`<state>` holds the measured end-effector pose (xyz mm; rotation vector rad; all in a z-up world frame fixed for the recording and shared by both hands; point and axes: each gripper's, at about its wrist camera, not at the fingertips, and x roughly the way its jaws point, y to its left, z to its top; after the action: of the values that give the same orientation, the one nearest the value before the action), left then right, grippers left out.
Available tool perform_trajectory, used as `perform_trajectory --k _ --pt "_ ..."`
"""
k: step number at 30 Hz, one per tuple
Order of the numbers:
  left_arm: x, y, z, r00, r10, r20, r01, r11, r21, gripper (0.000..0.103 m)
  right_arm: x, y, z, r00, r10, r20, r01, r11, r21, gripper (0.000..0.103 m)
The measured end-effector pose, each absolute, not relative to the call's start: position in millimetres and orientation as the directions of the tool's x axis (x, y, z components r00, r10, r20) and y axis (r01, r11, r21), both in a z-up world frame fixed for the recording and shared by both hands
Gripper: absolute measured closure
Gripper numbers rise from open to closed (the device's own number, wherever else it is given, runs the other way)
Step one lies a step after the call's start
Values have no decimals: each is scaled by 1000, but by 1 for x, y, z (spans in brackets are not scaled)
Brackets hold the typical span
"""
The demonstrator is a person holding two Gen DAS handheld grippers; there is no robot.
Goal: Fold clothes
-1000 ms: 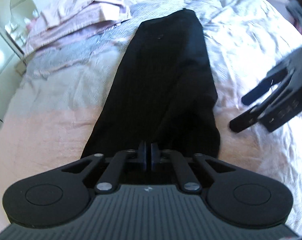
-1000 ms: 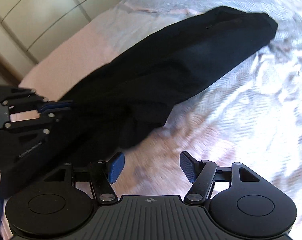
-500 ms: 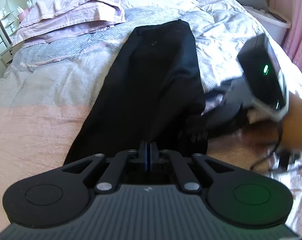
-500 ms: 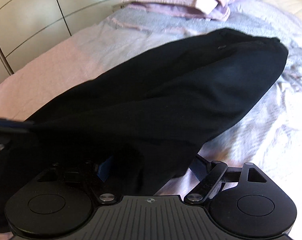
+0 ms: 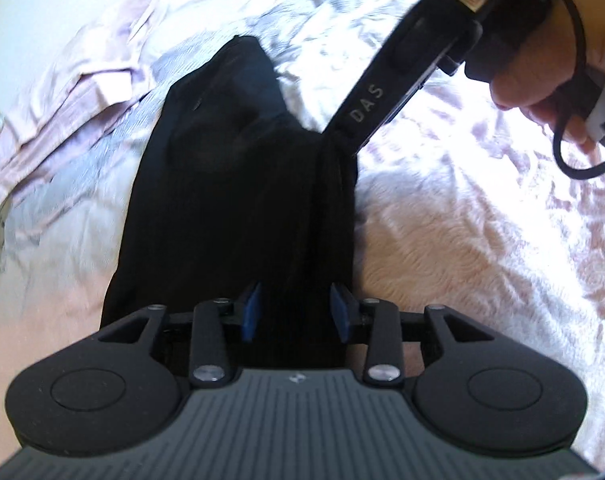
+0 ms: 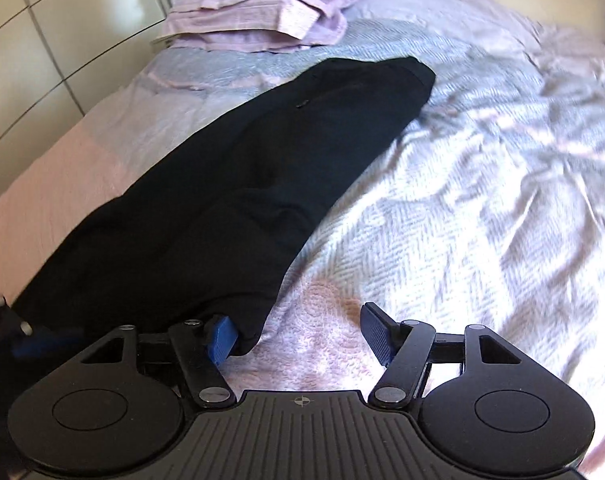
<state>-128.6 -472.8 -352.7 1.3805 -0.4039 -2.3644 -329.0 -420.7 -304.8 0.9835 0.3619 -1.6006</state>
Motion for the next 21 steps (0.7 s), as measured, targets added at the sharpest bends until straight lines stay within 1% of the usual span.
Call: perform_trajectory --k 3,6,8,11,15,17,18,19,21 --pt "-137 -471 -357 -457 -451 -767 162 -890 427 70 -331 -410 -300 10 -637 -771 918 -301 260 38" --pt "-144 -461 -348 -500 -452 -739 152 -885 439 70 -342 -395 -290 44 -627 -777 901 -310 302 38" --pt "-153 -452 -343 -529 -448 -721 138 -883 448 70 -353 -390 -279 95 -646 -757 892 -283 353 38" --pt "-173 -439 -346 -546 -450 -707 109 -874 473 67 -372 -418 -272 166 -671 -723 880 -231 416 38" --pt "-205 -427 -362 -507 -536 -675 110 -817 566 66 -406 -460 -272 207 -678 -705 854 -226 468 38" --pt "-217 -426 -370 -489 -553 -674 105 -805 584 68 -421 -477 -273 241 -670 -702 837 -223 500 38" --pt "-222 -426 -374 -478 -561 -676 98 -799 593 77 -427 -485 -277 263 -665 -699 827 -217 518 38" --pt "-226 -426 -376 -470 -566 -677 92 -794 600 95 -433 -493 -281 286 -660 -695 817 -211 536 38" --pt "-228 -425 -378 -464 -570 -678 83 -790 607 98 -441 -509 -285 323 -653 -685 801 -197 565 38"
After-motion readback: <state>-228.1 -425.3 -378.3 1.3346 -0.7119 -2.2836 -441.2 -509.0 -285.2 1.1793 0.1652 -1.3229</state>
